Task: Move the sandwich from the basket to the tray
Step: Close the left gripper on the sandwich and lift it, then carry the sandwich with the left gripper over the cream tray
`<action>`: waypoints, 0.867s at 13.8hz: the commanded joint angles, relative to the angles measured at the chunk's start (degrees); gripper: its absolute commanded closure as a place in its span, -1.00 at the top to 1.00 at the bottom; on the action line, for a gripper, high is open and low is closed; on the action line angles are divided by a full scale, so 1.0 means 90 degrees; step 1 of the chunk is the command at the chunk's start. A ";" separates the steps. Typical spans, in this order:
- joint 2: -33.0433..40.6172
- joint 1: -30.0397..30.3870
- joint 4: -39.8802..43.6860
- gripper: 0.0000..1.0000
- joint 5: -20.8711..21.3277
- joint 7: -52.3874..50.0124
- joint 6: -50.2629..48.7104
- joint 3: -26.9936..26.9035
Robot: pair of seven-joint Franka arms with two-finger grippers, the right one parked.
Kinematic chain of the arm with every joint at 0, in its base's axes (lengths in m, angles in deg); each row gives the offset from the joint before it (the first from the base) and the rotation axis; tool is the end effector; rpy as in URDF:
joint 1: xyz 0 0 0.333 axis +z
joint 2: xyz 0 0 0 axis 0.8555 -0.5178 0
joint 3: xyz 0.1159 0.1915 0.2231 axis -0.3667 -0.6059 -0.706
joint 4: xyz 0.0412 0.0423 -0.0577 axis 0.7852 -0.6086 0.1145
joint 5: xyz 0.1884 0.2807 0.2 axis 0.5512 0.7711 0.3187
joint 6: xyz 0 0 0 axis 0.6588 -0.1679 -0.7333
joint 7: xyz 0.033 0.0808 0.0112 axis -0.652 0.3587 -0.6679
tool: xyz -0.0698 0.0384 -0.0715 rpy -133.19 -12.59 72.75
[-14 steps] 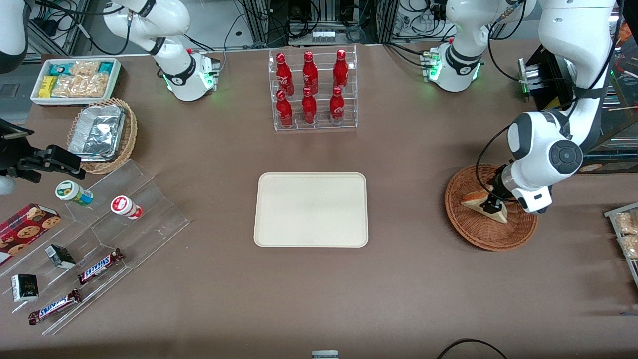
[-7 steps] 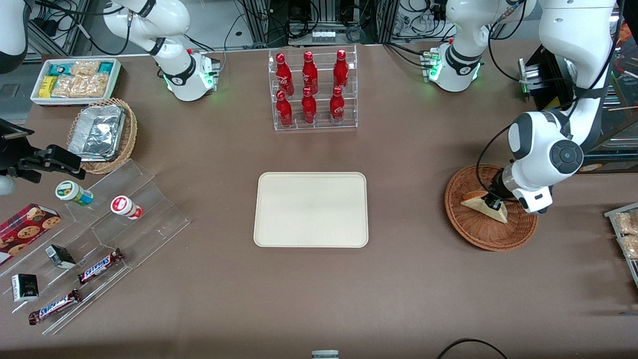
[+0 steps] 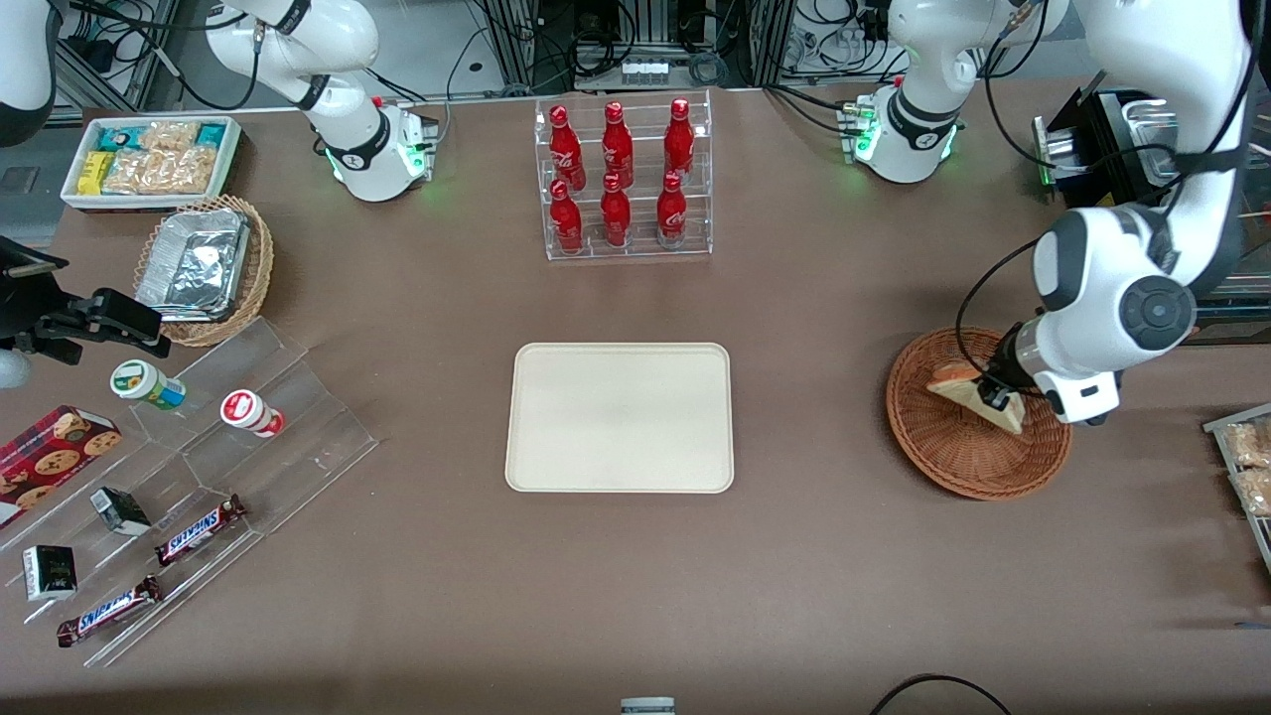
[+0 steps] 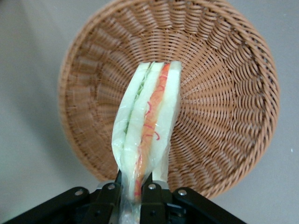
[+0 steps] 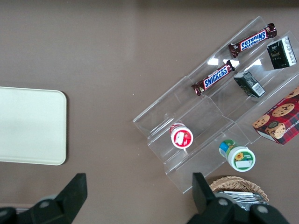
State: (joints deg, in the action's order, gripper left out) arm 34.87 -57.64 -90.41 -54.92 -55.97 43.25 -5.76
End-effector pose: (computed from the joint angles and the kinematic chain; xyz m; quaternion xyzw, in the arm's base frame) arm 0.5584 -0.0197 0.3410 -0.8645 -0.4930 0.0737 0.0647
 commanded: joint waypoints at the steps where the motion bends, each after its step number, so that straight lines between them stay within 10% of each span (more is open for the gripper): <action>1: 0.0246 -0.0257 0.0536 -0.87 0.0130 0.0447 -0.0852 -0.0013; 12: -0.0026 -0.2355 0.1992 -0.87 0.0101 0.1327 -0.1889 0.0056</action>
State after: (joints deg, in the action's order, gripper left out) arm 36.75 -75.77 -75.15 -54.55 -46.27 27.56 -4.56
